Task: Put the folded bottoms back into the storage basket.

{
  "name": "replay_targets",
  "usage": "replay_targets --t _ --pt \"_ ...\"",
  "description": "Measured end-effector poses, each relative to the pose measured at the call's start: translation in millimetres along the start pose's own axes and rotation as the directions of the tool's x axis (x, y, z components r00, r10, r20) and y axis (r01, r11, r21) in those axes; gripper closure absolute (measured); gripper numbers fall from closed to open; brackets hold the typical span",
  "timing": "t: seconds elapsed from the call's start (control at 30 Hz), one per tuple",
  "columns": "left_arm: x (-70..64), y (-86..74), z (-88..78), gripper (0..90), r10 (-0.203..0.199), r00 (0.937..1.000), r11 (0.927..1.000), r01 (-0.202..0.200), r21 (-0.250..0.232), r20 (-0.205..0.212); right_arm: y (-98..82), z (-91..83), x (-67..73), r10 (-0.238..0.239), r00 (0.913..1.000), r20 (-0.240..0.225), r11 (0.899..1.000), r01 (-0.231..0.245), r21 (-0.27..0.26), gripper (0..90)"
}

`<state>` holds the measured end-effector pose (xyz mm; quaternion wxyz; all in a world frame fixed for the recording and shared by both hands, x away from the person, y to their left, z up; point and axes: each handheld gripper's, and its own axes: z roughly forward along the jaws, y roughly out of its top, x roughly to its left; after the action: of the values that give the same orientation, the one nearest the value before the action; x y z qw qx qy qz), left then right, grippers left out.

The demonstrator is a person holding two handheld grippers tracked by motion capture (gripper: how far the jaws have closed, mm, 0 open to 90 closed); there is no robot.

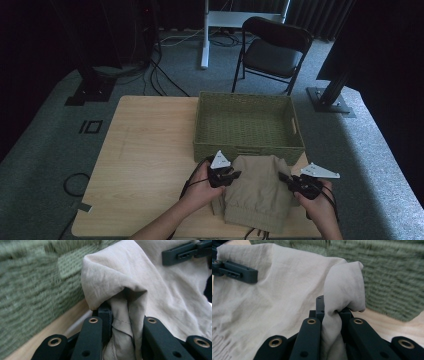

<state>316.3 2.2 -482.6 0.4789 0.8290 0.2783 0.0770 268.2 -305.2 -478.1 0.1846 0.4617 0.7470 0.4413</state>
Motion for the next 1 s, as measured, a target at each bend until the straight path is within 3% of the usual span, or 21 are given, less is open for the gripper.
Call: replay_targets --t 0.47,0.53,1.0 --pt "-4.5 37.0 -22.2 79.7 0.041 0.9991 0.9954 -0.041 -0.087 0.005 29.2 -21.6 -1.7 -0.004 0.9997 -0.025 0.995 0.001 -0.100 84.8" --pt "-1.9 44.3 -26.6 79.7 0.039 0.9992 0.9939 -0.038 -0.103 0.003 42.6 -27.9 -2.2 -0.012 0.9993 -0.035 0.992 0.007 -0.130 84.8" --pt "14.9 88.5 -50.3 79.9 0.034 0.9991 0.9842 -0.038 -0.173 -0.024 95.6 -39.3 -1.7 -0.062 0.9972 -0.042 0.980 0.053 -0.193 84.8"
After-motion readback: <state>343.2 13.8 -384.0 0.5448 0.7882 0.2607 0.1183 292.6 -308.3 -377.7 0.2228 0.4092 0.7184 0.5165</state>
